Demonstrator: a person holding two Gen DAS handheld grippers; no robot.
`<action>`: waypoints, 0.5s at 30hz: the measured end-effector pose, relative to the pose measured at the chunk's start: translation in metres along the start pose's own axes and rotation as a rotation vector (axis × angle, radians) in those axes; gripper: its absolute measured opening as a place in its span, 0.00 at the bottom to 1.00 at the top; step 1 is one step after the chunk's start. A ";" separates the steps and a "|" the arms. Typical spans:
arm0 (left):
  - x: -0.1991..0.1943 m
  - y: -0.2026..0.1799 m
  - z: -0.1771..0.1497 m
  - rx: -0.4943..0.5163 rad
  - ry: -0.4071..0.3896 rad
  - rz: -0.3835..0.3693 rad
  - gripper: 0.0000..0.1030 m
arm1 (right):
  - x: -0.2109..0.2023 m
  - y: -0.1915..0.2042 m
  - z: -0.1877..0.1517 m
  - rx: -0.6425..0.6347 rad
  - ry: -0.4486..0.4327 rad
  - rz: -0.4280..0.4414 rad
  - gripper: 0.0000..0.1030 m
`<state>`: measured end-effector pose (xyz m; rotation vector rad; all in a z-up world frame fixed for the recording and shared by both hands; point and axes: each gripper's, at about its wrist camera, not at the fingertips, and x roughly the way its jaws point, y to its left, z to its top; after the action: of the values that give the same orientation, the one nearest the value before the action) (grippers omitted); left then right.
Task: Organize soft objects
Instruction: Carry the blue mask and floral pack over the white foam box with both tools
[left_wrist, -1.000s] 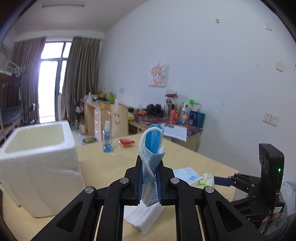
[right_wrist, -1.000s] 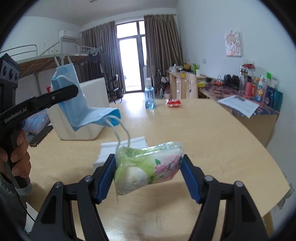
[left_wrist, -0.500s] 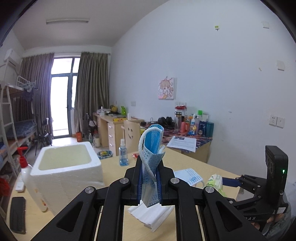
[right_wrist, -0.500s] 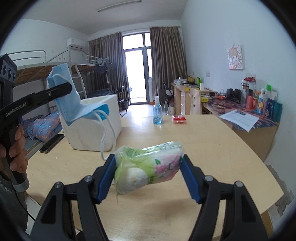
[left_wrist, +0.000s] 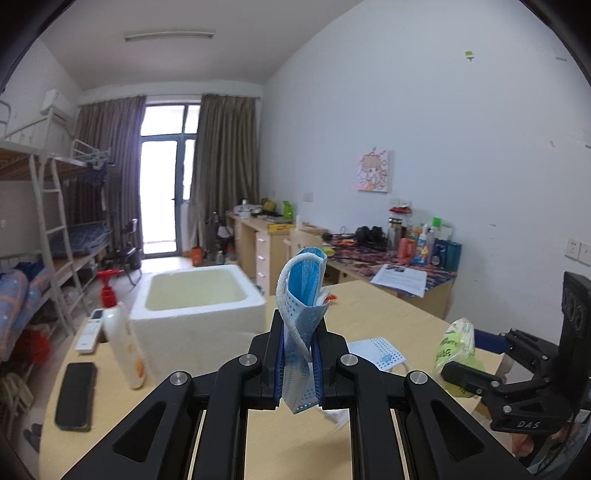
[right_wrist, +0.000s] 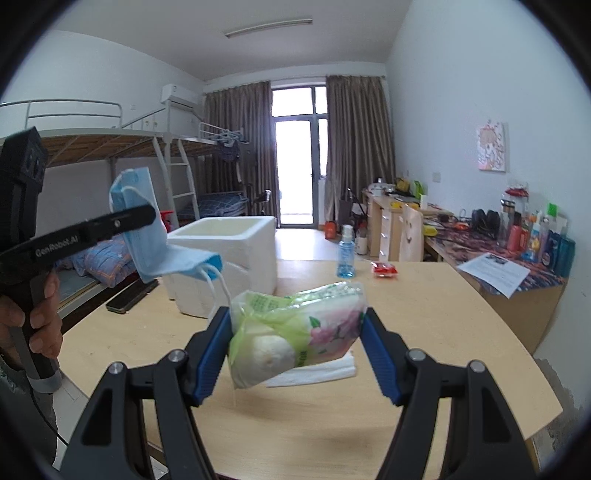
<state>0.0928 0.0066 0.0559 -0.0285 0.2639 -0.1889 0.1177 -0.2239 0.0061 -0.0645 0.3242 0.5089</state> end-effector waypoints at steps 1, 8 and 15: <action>-0.005 0.002 -0.001 -0.003 -0.003 0.008 0.13 | 0.000 0.004 0.001 -0.007 -0.003 0.011 0.71; -0.030 0.022 -0.012 -0.035 -0.012 0.054 0.13 | 0.002 0.030 0.004 -0.058 -0.003 0.064 0.71; -0.039 0.037 -0.024 -0.056 0.006 0.114 0.13 | 0.006 0.047 0.006 -0.075 -0.006 0.107 0.71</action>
<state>0.0564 0.0497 0.0404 -0.0688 0.2756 -0.0685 0.1015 -0.1791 0.0104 -0.1187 0.3040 0.6275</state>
